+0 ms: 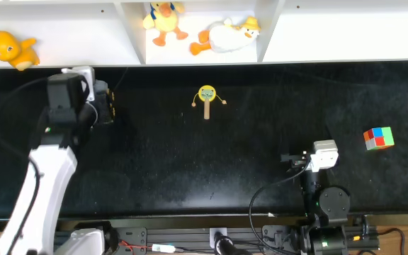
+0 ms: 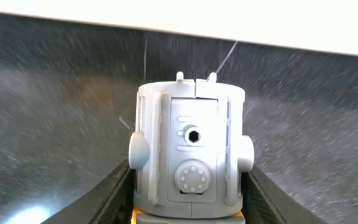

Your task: Store Toys

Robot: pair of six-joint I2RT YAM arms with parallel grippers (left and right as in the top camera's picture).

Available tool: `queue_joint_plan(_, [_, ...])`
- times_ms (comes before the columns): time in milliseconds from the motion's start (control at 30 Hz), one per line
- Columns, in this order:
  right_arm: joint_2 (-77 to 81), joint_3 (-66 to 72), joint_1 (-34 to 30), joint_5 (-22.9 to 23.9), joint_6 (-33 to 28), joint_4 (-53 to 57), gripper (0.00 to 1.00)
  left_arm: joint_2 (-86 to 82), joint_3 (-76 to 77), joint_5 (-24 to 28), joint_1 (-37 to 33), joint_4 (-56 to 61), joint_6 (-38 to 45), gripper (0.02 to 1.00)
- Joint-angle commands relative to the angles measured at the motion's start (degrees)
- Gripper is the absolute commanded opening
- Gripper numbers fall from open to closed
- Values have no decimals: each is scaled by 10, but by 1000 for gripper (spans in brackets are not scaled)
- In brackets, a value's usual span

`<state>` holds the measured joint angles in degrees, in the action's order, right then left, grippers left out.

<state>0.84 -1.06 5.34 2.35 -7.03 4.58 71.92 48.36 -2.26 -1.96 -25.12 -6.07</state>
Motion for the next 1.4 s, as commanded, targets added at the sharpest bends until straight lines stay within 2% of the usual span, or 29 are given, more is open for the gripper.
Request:
queue_joint_plan(33, [-6,8,-1,1,6,-3,996,-30,13,-3,2,19,0,286])
queue_joint_plan(267, [-6,8,-1,1,6,-3,996,37,78,11,2,65,0,286])
queue_joint_plan(800, [-6,8,-1,1,6,-3,996,280,302,11,2,86,0,281])
queue_joint_plan(833, [-6,8,-1,1,6,-3,998,287,306,11,2,93,0,301])
queue_joint_plan(867, [-6,8,-1,1,6,-3,993,293,306,11,2,100,0,413])
queue_joint_plan(933, [-6,8,-1,1,6,-3,996,300,306,11,2,103,0,820])
queue_joint_plan(967, [-6,8,-1,1,6,-3,996,301,306,11,2,101,0,974])
queue_joint_plan(1000, [-6,8,-1,1,6,-3,996,302,306,11,2,99,0,998])
queue_joint_plan(1200, [-6,8,-1,1,6,-3,991,264,270,5,2,82,5,998])
queue_joint_plan(1400, [-6,8,-1,1,6,-3,993,90,66,-4,-2,118,4,996])
